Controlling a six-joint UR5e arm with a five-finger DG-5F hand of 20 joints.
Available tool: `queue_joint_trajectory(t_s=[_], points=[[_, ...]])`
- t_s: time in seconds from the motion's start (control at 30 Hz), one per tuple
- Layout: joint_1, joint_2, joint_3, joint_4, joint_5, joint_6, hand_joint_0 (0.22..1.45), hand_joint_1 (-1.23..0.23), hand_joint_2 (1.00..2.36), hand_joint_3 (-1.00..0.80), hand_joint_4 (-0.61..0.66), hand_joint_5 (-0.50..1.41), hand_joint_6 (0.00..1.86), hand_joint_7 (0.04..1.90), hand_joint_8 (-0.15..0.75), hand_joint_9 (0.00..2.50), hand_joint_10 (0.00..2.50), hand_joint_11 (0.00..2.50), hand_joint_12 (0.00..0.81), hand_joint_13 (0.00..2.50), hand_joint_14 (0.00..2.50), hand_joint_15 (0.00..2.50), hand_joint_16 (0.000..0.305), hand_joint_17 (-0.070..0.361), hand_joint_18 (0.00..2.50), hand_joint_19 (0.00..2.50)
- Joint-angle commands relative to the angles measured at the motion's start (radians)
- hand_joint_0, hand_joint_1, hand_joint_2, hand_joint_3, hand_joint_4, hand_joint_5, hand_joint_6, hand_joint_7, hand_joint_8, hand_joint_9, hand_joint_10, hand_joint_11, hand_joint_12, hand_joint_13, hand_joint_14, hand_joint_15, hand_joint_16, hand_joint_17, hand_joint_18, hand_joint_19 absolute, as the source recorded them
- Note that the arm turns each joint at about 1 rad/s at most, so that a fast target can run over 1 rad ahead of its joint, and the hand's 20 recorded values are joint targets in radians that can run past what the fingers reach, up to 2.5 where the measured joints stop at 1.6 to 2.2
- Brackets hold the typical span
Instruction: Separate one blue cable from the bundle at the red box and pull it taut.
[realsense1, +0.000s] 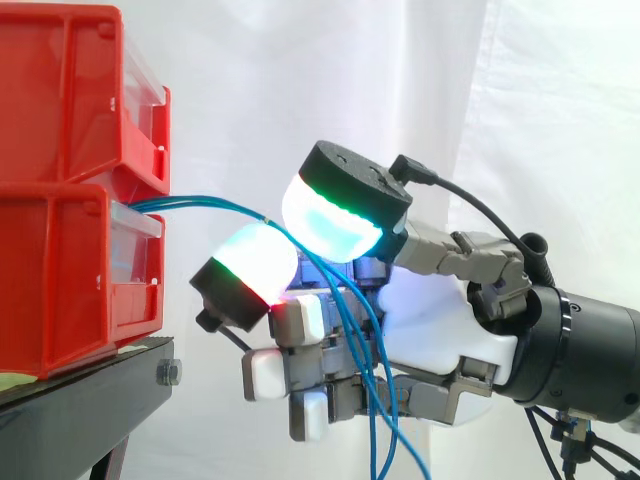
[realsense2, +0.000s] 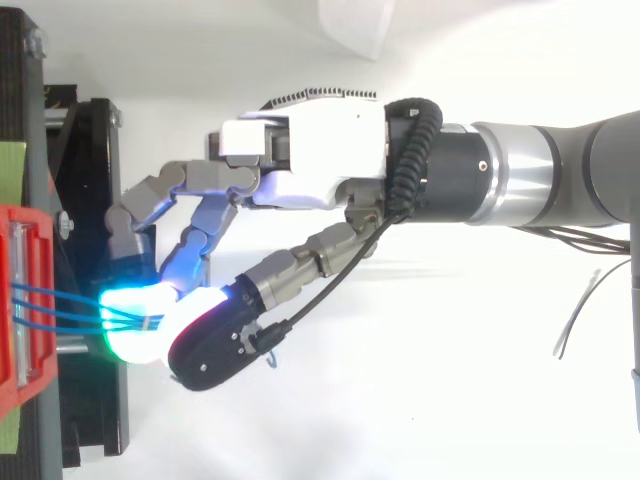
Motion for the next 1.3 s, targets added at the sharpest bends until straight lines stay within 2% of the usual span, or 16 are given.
queue_joint_trajectory(t_s=[0.0, 0.27, 0.43, 0.5, 0.7, 0.83, 0.93, 1.07, 1.17, 1.27], points=[[-0.003, 0.0, 0.0, -0.029, -0.009, -0.001, 0.65, -0.86, 1.02, -0.26, 0.23, -0.21, 0.85, 1.07, 0.423, 1.02, 0.01, 0.8, 0.39, 1.0, 0.02, 0.53, 0.056, 0.127, 1.01, 0.68], [-0.005, 0.0, 0.006, -0.037, -0.017, -0.002, 0.67, -0.87, 1.01, -0.34, 0.22, -0.21, 0.85, 1.05, 0.427, 1.04, 0.01, 0.82, 0.387, 1.02, 0.02, 0.54, 0.057, 0.128, 1.04, 0.68], [-0.005, 0.0, 0.009, -0.037, -0.025, -0.004, 0.76, -0.93, 1.0, -0.5, 0.24, -0.2, 0.86, 1.07, 0.429, 1.1, 0.01, 0.86, 0.384, 1.08, 0.02, 0.56, 0.055, 0.124, 1.1, 0.67], [-0.007, 0.0, 0.009, -0.037, -0.025, -0.004, 0.77, -0.93, 1.0, -0.5, 0.24, -0.2, 0.86, 1.08, 0.435, 1.11, 0.01, 0.87, 0.382, 1.11, 0.02, 0.56, 0.054, 0.122, 1.12, 0.67], [-0.007, 0.0, 0.009, -0.037, -0.025, -0.004, 0.65, -0.95, 1.0, -0.5, 0.26, -0.2, 0.86, 1.07, 0.439, 1.15, 0.01, 0.89, 0.386, 1.13, 0.02, 0.59, 0.053, 0.12, 1.14, 0.71], [-0.007, 0.0, 0.009, -0.038, -0.025, -0.004, 0.62, -0.93, 1.0, -0.5, 0.27, -0.19, 0.85, 1.05, 0.443, 1.16, 0.01, 0.9, 0.391, 1.15, 0.02, 0.6, 0.053, 0.12, 1.14, 0.71], [-0.007, 0.0, 0.009, -0.037, -0.025, -0.004, 0.57, -0.84, 1.0, -0.5, 0.27, -0.19, 0.84, 1.06, 0.448, 1.16, 0.01, 0.9, 0.393, 1.15, 0.02, 0.59, 0.054, 0.123, 1.16, 0.71], [-0.005, 0.0, 0.009, -0.038, -0.025, -0.005, 0.58, -0.67, 1.0, -0.5, 0.26, -0.19, 0.83, 1.05, 0.446, 1.19, 0.02, 0.88, 0.392, 1.17, 0.02, 0.6, 0.054, 0.122, 1.17, 0.72], [-0.007, 0.0, 0.009, -0.038, -0.023, -0.005, 0.62, -0.63, 1.0, -0.5, 0.24, -0.18, 0.83, 1.08, 0.446, 1.21, 0.02, 0.87, 0.388, 1.18, 0.02, 0.61, 0.053, 0.12, 1.16, 0.75], [-0.007, 0.0, 0.009, -0.038, -0.023, -0.004, 0.63, -0.65, 1.0, -0.48, 0.22, -0.19, 0.83, 1.1, 0.45, 1.21, 0.01, 0.88, 0.392, 1.18, 0.02, 0.61, 0.053, 0.119, 1.16, 0.77]])
